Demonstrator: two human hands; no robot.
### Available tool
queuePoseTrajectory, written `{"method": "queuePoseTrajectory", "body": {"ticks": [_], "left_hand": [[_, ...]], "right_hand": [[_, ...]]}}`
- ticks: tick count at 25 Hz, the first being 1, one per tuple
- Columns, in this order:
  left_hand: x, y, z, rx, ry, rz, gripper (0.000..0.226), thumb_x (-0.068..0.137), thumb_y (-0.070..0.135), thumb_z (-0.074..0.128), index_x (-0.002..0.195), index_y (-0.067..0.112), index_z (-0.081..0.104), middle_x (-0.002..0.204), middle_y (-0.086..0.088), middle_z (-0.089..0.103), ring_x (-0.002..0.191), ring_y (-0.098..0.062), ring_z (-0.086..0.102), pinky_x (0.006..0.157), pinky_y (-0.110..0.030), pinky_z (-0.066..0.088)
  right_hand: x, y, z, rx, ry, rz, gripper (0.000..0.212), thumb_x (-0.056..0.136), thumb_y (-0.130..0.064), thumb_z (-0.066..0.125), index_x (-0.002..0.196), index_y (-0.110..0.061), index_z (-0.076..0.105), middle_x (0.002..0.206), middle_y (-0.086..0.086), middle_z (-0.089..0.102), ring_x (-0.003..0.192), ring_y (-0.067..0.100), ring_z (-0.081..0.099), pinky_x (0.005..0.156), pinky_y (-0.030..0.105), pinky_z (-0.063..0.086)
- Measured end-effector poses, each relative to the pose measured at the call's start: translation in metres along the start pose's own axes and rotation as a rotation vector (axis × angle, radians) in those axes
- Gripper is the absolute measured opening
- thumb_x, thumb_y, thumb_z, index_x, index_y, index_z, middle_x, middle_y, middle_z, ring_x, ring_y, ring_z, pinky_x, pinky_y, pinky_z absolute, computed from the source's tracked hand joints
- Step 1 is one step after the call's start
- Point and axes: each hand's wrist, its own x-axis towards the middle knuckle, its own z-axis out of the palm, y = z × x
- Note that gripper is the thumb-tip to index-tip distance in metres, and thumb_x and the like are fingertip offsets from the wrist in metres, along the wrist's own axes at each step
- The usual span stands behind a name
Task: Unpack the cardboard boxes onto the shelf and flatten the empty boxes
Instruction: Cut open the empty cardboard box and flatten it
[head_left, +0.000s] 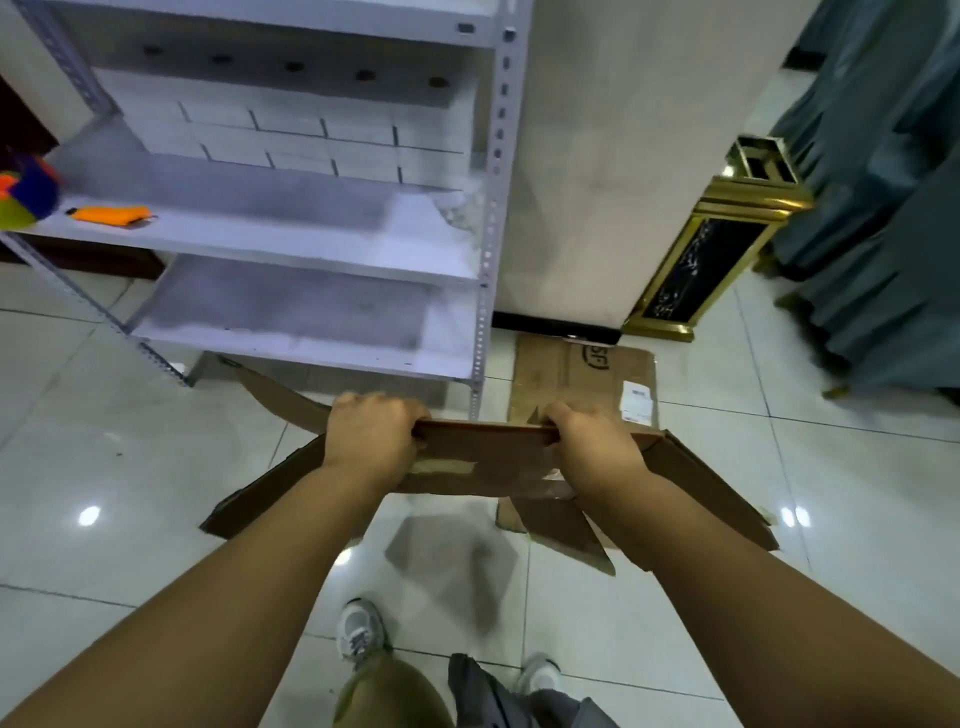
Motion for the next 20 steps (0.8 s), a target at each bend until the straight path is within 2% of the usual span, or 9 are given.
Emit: {"method": "queuePoseTrajectory", "body": {"ticks": [3, 8, 14, 20], "left_hand": [[0.003, 0.051, -0.001, -0.001, 0.024, 0.036, 0.02, 0.095, 0.03, 0.05, 0.111, 0.032, 0.062, 0.102, 0.004, 0.065, 0.098, -0.017, 0.057, 0.093, -0.033, 0.037], [0.018, 0.131, 0.002, -0.05, 0.033, 0.098, 0.02, 0.095, 0.029, 0.051, 0.111, 0.032, 0.063, 0.104, 0.004, 0.066, 0.1, -0.018, 0.055, 0.092, -0.032, 0.035], [0.057, 0.193, 0.013, -0.043, -0.002, 0.183, 0.019, 0.092, 0.032, 0.056, 0.11, 0.034, 0.063, 0.105, 0.005, 0.067, 0.102, -0.018, 0.057, 0.094, -0.033, 0.037], [0.12, 0.233, 0.011, -0.119, -0.011, 0.242, 0.018, 0.095, 0.026, 0.054, 0.109, 0.032, 0.064, 0.103, 0.005, 0.067, 0.099, -0.018, 0.054, 0.094, -0.033, 0.034]], "right_hand": [[-0.025, 0.061, -0.009, -0.115, 0.072, 0.094, 0.029, 0.091, -0.015, 0.057, 0.118, -0.023, 0.052, 0.118, 0.005, 0.059, 0.114, 0.027, 0.05, 0.098, 0.037, 0.035], [-0.057, 0.156, -0.02, -0.194, 0.082, 0.244, 0.023, 0.093, -0.022, 0.055, 0.117, -0.022, 0.054, 0.115, 0.005, 0.063, 0.11, 0.027, 0.054, 0.094, 0.038, 0.036], [-0.07, 0.224, -0.033, -0.166, 0.085, 0.313, 0.02, 0.094, -0.02, 0.05, 0.113, -0.023, 0.056, 0.109, 0.001, 0.064, 0.106, 0.024, 0.054, 0.092, 0.036, 0.035], [-0.038, 0.273, -0.056, -0.239, 0.069, 0.356, 0.018, 0.095, -0.015, 0.048, 0.11, -0.023, 0.054, 0.106, -0.002, 0.062, 0.105, 0.023, 0.052, 0.088, 0.034, 0.032]]}}
